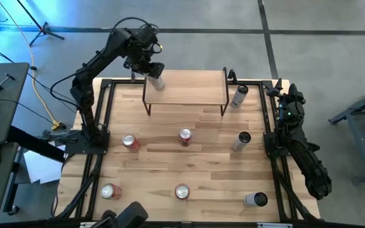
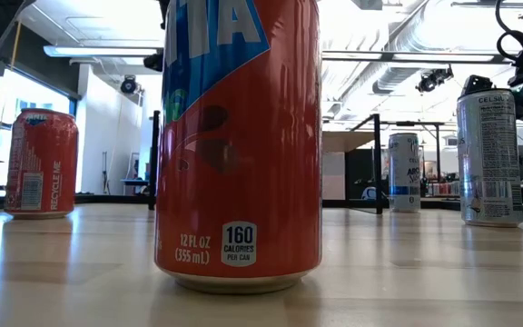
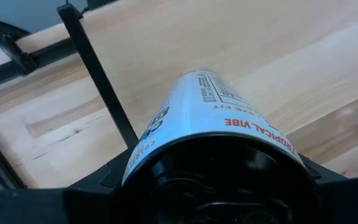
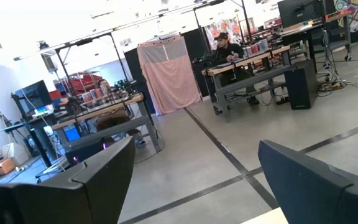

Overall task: Place canned beverage on shelf
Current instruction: Put the white and yellow soda can on the shelf

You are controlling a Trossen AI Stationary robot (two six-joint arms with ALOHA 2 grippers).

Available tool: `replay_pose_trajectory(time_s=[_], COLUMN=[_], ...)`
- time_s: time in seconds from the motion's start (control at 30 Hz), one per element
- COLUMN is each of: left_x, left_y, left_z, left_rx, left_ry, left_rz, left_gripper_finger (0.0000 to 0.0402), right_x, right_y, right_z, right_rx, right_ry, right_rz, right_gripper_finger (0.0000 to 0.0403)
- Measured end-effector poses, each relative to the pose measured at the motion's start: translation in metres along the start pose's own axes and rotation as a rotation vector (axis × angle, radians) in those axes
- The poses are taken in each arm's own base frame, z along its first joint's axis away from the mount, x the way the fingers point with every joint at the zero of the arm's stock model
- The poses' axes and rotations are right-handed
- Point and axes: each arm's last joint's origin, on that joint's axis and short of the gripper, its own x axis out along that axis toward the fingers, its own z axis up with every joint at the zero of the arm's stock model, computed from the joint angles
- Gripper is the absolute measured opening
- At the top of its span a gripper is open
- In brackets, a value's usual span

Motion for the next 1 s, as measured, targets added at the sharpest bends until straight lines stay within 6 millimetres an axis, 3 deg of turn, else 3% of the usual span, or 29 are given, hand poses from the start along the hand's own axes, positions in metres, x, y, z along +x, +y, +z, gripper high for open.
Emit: replay_pose_trajectory(time_s=[0.2,0.7,1.0], left_x=[0.005,-0.009,-0.003], left_y=[0.001,0.003,0.0], left_z=[-0.001,-0.01,-0.012], left_rx=[0.036,0.047,0.052], left_ry=[0.018,0.019,0.027], left_rz=[-0.001,-0.037,-0.019], left_gripper_finger=[0.0221,0.0222,0.0228], right_x=[0.0,0.0,0.0], right_y=[0.0,0.0,0.0], right_z=[0.0,0.0,0.0], right_rx=[-0.001,-0.001,-0.001], right_ry=[0.002,0.002,0.002], right_rz=[0.0,0.0,0.0], right_gripper_finger=[0.0328,0.0328,0.0328])
